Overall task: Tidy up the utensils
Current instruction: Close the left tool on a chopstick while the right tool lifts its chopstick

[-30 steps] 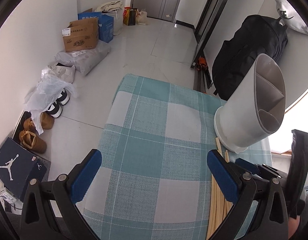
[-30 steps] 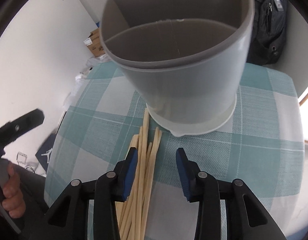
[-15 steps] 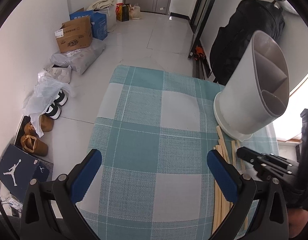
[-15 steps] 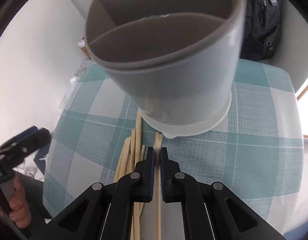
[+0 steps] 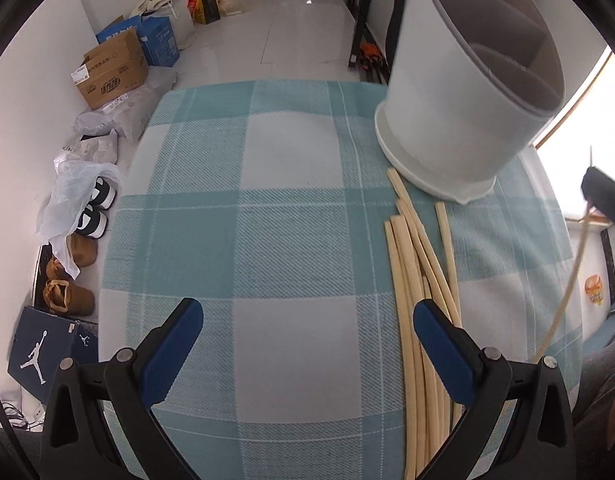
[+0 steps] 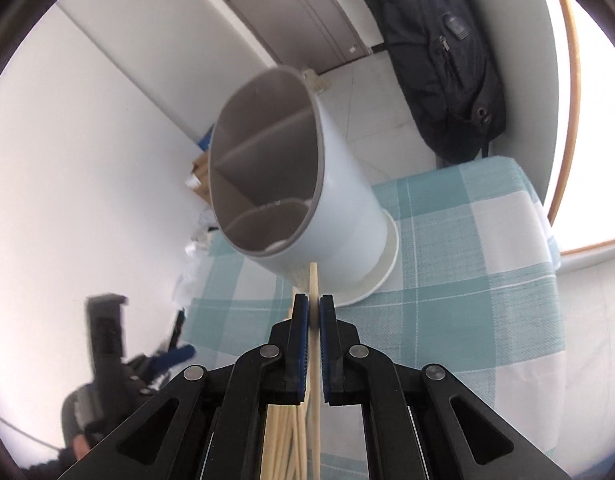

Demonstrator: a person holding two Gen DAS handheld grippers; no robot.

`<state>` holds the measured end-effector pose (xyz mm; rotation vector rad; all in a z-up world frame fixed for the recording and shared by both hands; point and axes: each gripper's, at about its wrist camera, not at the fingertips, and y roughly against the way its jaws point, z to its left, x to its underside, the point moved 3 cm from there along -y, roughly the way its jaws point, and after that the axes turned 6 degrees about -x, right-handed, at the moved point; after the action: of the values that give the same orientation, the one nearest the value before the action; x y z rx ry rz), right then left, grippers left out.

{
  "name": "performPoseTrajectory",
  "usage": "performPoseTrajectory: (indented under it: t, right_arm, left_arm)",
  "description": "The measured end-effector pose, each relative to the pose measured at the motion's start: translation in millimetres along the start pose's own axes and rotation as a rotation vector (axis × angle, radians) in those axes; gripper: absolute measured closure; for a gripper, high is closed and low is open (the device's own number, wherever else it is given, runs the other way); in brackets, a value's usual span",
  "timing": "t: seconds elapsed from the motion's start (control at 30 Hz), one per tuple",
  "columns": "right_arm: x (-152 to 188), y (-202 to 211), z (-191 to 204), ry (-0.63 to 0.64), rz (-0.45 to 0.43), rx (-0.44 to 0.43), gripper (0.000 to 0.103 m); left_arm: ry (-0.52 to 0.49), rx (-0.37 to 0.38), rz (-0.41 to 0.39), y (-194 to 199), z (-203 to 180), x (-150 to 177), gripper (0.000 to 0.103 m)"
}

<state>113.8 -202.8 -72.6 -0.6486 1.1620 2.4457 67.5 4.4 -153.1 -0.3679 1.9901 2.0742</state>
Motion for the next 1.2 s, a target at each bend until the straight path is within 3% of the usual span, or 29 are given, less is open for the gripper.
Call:
performPoseTrajectory:
  t: [0.2, 0.43, 0.67, 0.73, 0.8, 0.93, 1.0, 1.07, 1.2]
  right_arm:
    - [-1, 25, 0, 0.007, -0.045, -0.024, 0.098]
    - [1, 46, -5, 0.008, -0.085, -0.037, 0.098]
    - [2, 63, -10, -0.016, -0.113, -0.057, 0.099]
    - [2, 63, -11, -0.018, -0.114, -0.062, 0.099]
    - [1, 64, -10, -0.019, -0.113, -0.068, 0.099]
    - [1, 64, -8, -0.016, -0.11, -0.075, 0.099]
    - [2, 64, -9, -0.018, -0.105, -0.077, 0.099]
    - [2, 64, -9, -0.019, -0.104, -0.076, 0.099]
    - [2, 66, -9, -0.021, -0.107, -0.079, 0.099]
  left_arm:
    - [-0.049, -0.088, -0.008, -2, -8, -2, 0.001]
    - [-0.045, -0.138, 0.04, -15, -9, 3, 0.0]
    - [-0.014, -0.106, 0.067, -19, -9, 0, 0.002]
    - [-0.007, -0.068, 0.061, -20, -11, -5, 0.011]
    - [-0.017, -0.039, 0.054, -20, -15, -13, 0.027]
    - [-0.054, -0.019, 0.034, -20, -23, -21, 0.046]
    - [-0.07, -0.007, 0.024, -18, -26, -24, 0.072]
    - [-0.089, 0.004, 0.018, -17, -30, -23, 0.086]
    - [-0.135, -0.013, 0.015, -14, -38, -20, 0.101]
